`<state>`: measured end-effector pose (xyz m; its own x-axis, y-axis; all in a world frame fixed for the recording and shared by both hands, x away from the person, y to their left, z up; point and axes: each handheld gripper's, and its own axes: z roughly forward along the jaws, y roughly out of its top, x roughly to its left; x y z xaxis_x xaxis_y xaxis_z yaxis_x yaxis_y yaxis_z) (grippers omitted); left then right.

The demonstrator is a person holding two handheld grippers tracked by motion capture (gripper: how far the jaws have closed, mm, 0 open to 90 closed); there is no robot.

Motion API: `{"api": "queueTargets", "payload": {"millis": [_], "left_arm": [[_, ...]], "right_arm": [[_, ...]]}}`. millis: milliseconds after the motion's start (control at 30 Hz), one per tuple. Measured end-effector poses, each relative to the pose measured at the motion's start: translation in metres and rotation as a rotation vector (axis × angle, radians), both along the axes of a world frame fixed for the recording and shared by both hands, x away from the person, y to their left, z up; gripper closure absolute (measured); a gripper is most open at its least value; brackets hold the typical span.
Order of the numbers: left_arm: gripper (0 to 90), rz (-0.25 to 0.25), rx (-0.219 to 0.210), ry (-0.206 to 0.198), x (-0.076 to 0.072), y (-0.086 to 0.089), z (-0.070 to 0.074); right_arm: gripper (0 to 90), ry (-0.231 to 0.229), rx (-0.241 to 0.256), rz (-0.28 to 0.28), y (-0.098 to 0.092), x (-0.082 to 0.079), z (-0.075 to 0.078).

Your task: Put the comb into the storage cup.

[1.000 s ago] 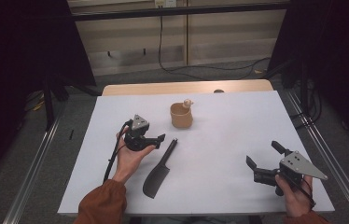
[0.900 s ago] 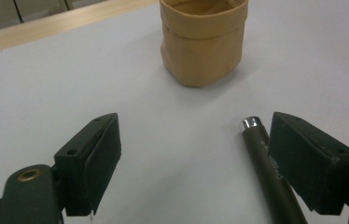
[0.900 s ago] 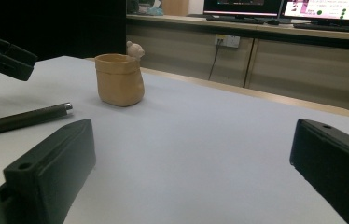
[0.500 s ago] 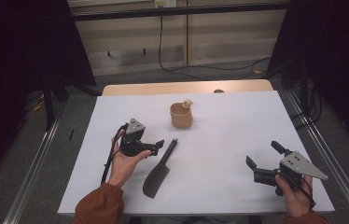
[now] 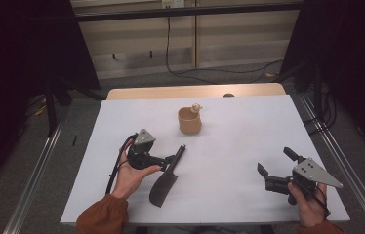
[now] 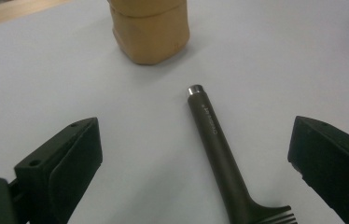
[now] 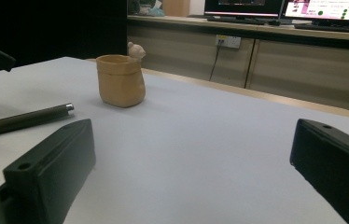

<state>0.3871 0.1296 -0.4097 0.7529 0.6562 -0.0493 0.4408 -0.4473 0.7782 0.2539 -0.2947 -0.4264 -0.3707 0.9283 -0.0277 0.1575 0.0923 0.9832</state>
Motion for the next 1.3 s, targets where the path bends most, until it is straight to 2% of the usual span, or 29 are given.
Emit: {"api": "queueTargets", "payload": {"millis": [67, 100, 233, 333, 367, 433, 533, 600, 733, 800, 833, 1033, 1067, 1100, 1167, 1200, 1233, 1300], "left_arm": [[4.2, -0.008, -0.003, 0.031, -0.002, -0.003, -0.001], [4.8, -0.015, 0.016, 0.042, -0.002, -0.005, -0.001], [5.3, -0.023, 0.038, 0.093, -0.002, -0.011, -0.003], [6.3, -0.012, 0.085, 0.121, -0.001, -0.015, -0.005], [6.6, -0.010, 0.084, 0.132, 0.000, -0.016, -0.005], [7.8, -0.004, 0.101, 0.133, 0.001, -0.019, -0.005], [8.0, -0.021, 0.122, 0.155, 0.002, -0.024, -0.004], [10.6, -0.008, 0.142, 0.153, 0.003, -0.028, -0.002], [12.6, 0.002, 0.156, 0.198, 0.007, -0.032, -0.003], [15.1, 0.005, 0.173, 0.224, 0.009, -0.035, -0.004], [15.5, 0.009, 0.197, 0.237, 0.010, -0.036, -0.005], [18.8, 0.009, 0.237, 0.265, 0.012, -0.040, -0.006], [20.9, 0.009, 0.233, 0.273, 0.012, -0.041, -0.006], [22.3, 0.012, 0.249, 0.272, 0.013, -0.043, -0.005], [28.0, 0.013, 0.245, 0.309, 0.013, -0.046, -0.005], [30.1, 0.017, 0.256, 0.312, 0.013, -0.048, -0.005], [29.5, 0.009, 0.284, 0.321, 0.013, -0.050, -0.006], [34.1, 0.010, 0.290, 0.329, 0.014, -0.052, -0.006]], "right_arm": [[0.0, 0.000, 0.000, 0.001, 0.000, 0.000, 0.000], [0.0, 0.000, -0.002, 0.001, 0.000, 0.000, 0.000], [0.0, 0.000, -0.002, 0.000, 0.000, 0.000, 0.000], [0.0, -0.001, -0.003, 0.001, 0.000, 0.000, 0.000], [0.0, -0.001, -0.002, 0.001, 0.000, 0.000, 0.000], [0.0, 0.001, -0.002, 0.001, 0.000, 0.000, 0.000], [0.0, 0.002, -0.005, 0.003, 0.000, 0.000, 0.000], [0.0, 0.005, -0.011, 0.003, 0.000, 0.000, 0.000], [0.0, 0.006, -0.008, 0.005, 0.000, 0.000, 0.000], [0.0, 0.005, -0.008, 0.004, 0.000, 0.000, 0.000], [0.0, 0.007, -0.006, 0.004, 0.001, 0.000, 0.000], [0.0, 0.007, -0.006, 0.008, 0.001, 0.001, -0.001], [0.0, 0.007, -0.006, 0.008, 0.001, 0.001, -0.001], [0.0, 0.007, -0.006, 0.008, 0.001, 0.001, -0.001], [0.0, 0.008, -0.006, 0.009, 0.001, 0.001, -0.001], [0.0, 0.007, -0.007, 0.009, 0.001, 0.001, -0.001], [0.0, 0.007, -0.007, 0.009, 0.001, 0.001, -0.001], [0.0, 0.009, -0.005, 0.009, 0.001, 0.001, -0.001]]}}
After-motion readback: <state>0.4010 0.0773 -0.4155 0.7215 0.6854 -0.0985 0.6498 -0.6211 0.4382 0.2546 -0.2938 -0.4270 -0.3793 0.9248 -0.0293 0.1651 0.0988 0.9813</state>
